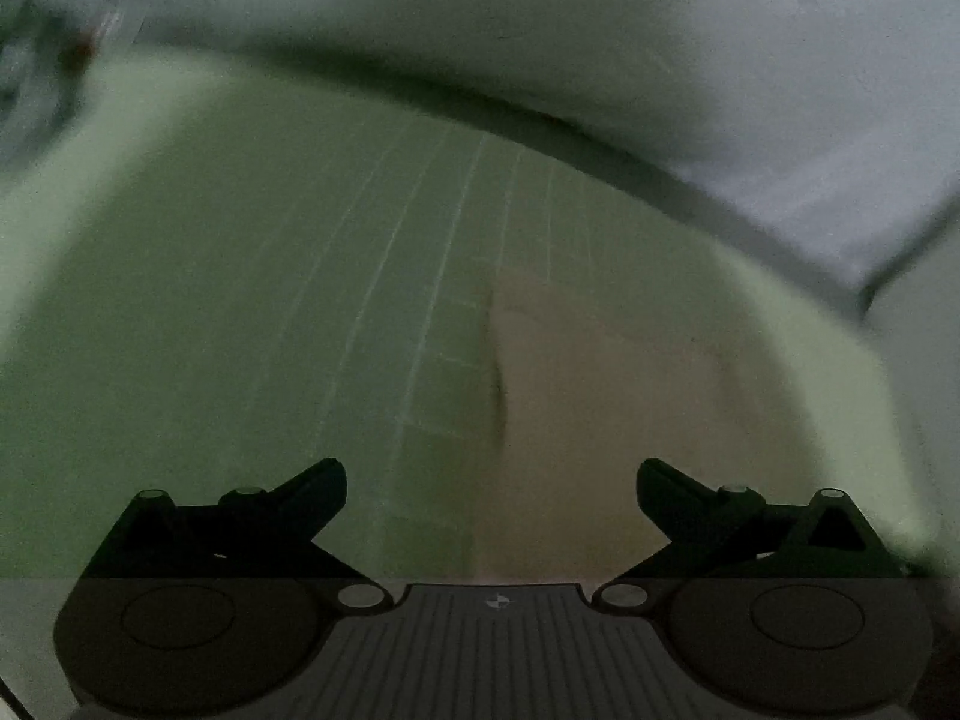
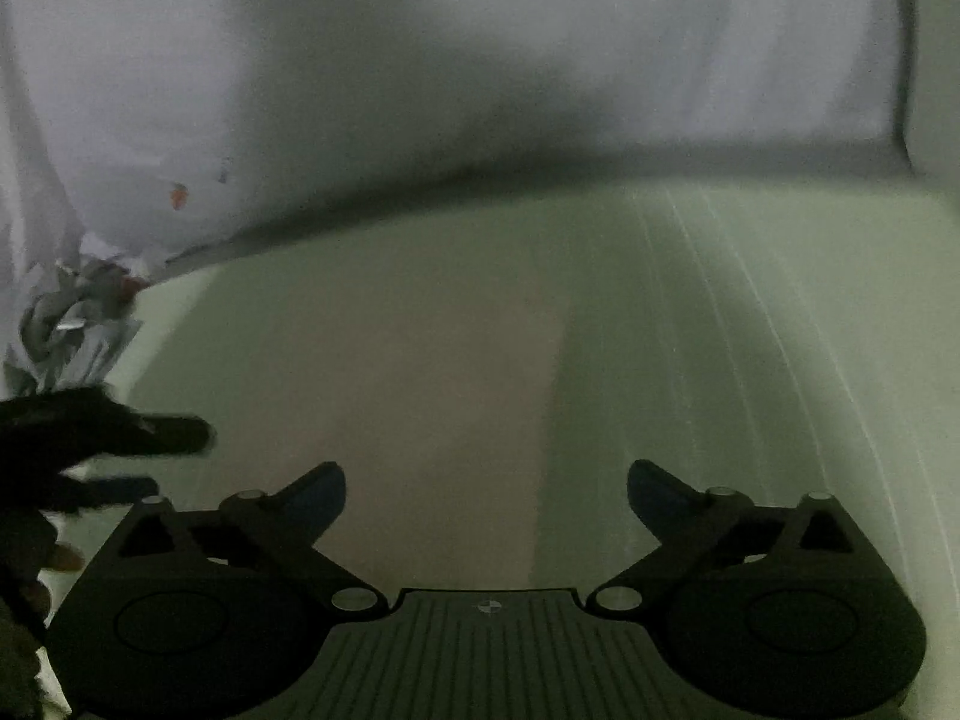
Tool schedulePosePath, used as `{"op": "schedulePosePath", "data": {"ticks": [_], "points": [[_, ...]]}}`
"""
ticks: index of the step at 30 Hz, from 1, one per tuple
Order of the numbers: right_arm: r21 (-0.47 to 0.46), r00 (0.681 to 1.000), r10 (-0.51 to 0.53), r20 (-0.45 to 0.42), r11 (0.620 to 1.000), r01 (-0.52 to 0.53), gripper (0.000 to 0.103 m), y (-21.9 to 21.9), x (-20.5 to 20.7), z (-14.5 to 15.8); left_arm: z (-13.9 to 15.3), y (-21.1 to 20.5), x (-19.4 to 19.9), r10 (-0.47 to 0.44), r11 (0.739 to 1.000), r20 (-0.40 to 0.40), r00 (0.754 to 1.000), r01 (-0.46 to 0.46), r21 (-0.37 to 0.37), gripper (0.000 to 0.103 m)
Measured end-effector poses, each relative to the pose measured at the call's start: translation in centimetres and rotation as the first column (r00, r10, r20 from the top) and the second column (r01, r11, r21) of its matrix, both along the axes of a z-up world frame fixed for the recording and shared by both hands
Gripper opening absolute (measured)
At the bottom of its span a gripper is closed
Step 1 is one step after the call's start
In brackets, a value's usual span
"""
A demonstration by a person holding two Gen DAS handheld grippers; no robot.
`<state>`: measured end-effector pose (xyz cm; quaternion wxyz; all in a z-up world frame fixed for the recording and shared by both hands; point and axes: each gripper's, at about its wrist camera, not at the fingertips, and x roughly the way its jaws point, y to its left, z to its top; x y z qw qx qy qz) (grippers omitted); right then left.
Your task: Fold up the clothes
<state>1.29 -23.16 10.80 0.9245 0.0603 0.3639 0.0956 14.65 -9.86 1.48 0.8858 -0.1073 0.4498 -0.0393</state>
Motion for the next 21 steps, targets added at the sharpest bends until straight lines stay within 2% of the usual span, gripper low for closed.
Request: {"op": "schedulePosePath", "data": {"ticks": [2,4,6,10,11,13,21], "points": [[-0.048,1.0,0.001,-0.012,0.999,-0.002,0.103,1.0,0.6,-1.5,-1.7,-1.6,0.4,-0.046,0.995,-0.005,0.999,0.046,0.093,0.103],[-0.062,0.999,-0.015,-0.037,0.998,0.012,0.103,1.2,1.0,-2.9,-2.7,-2.5,0.4,-0.065,0.99,0.025,0.998,0.062,0.123,0.103],[-0.03,0.998,-0.042,-0.052,0.999,0.04,0.103,0.8,0.9,-3.4,-3.2,-2.3,0.2,-0.054,0.994,0.045,0.998,0.05,0.1,0.103],[0.112,0.987,-0.078,-0.139,0.989,0.094,0.103,-0.9,1.3,-4.7,-4.5,-1.2,0.1,-0.01,1.0,0.024,1.0,0.01,-0.001,0.103],[0.105,0.988,-0.073,-0.134,0.991,0.088,0.103,-0.8,1.2,-4.9,-4.6,-1.1,-0.2,-0.004,1.0,0.034,0.999,0.005,-0.018,0.103],[0.074,0.99,-0.066,-0.125,0.994,0.075,0.103,-0.5,1.2,-5.0,-4.8,-1.4,-0.7,-0.012,1.0,0.061,0.998,0.012,0.002,0.103],[0.081,0.99,-0.066,-0.126,0.994,0.077,0.103,-0.3,1.2,-5.0,-5.4,-1.1,-1.8,0.0,1.0,0.133,0.991,0.001,-0.012,0.103]]}}
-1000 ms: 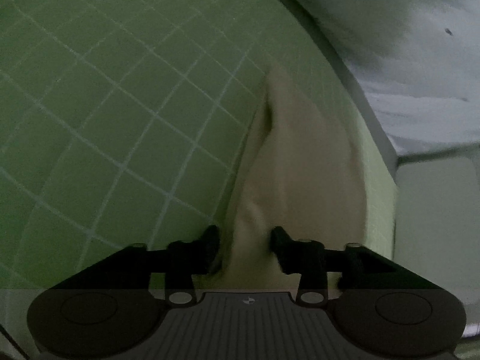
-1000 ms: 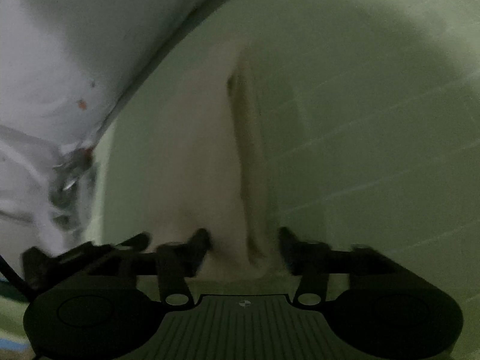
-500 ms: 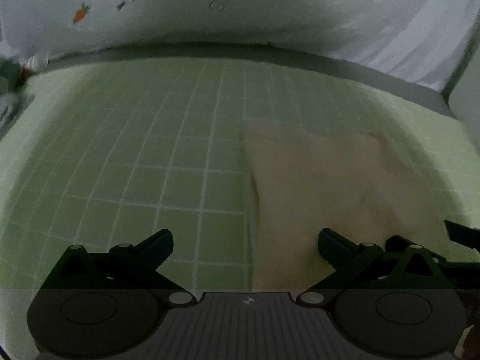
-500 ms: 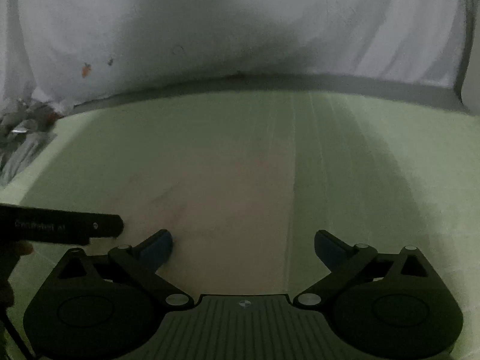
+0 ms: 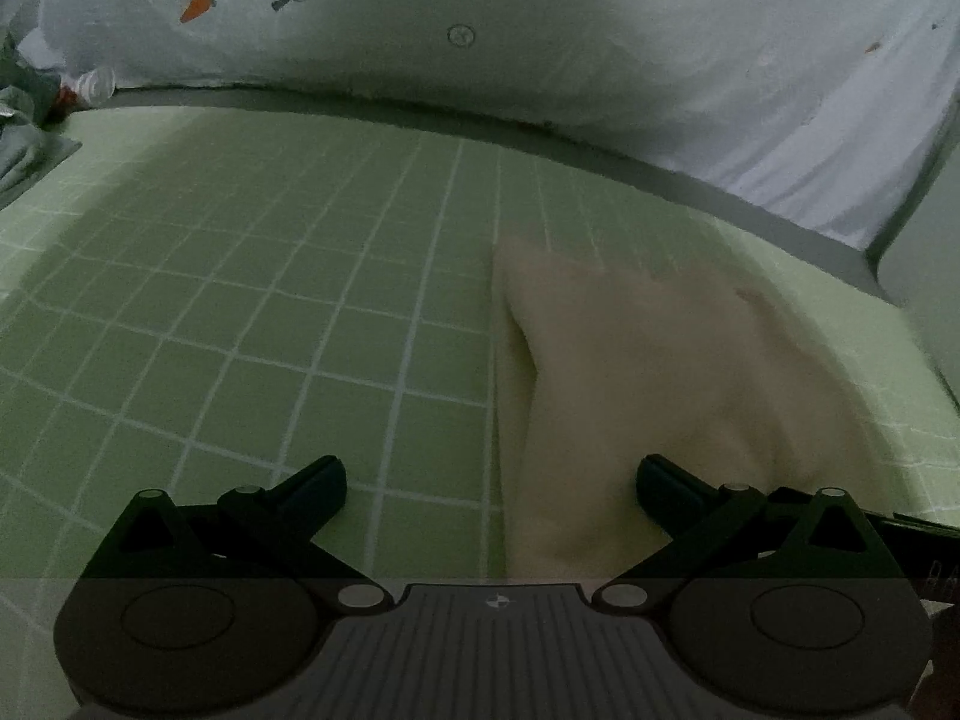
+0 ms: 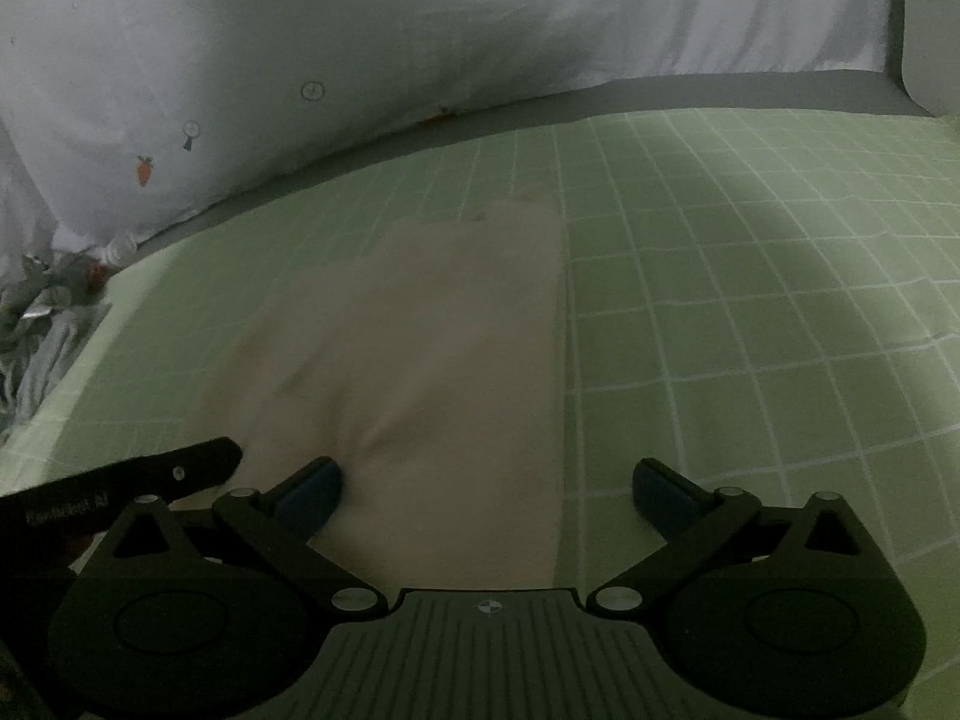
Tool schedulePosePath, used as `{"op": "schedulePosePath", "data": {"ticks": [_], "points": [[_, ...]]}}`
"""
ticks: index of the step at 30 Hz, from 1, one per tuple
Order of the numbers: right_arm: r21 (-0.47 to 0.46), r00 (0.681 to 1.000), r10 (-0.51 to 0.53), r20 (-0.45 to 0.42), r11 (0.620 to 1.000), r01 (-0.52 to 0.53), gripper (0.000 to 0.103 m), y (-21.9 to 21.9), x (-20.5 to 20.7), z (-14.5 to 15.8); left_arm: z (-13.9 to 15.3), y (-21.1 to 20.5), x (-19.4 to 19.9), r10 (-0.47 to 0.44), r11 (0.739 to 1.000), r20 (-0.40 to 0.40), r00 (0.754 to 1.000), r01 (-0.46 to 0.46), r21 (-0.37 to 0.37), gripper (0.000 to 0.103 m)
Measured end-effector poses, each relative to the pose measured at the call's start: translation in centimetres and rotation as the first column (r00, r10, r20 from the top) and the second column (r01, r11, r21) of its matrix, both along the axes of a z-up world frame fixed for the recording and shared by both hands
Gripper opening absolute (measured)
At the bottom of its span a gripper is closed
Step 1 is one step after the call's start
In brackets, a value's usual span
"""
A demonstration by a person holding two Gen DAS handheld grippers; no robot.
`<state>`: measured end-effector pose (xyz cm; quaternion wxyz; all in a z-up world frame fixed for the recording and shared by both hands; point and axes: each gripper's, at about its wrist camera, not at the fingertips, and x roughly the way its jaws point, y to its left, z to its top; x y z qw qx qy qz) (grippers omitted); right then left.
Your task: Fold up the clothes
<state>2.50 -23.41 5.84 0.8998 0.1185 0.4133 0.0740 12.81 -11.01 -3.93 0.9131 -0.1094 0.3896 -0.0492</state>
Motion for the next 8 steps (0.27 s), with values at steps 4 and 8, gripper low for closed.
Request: {"op": "schedulePosePath", "data": {"ticks": [4,8], "points": [[0.0,1.0,0.0,-0.001,1.0,0.0,0.103,0.23,-0.12,0.24,-0.07,-0.25,0.48,-0.006,1.0,0.003,1.0,0.006,-0.001,0.103],[0.0,1.0,-0.001,0.001,1.0,0.001,0.103,0.14,-0.26,0.26,0.17,0.14,-0.03,-0.01,1.0,0.009,1.0,0.01,-0.001,0.103]]}}
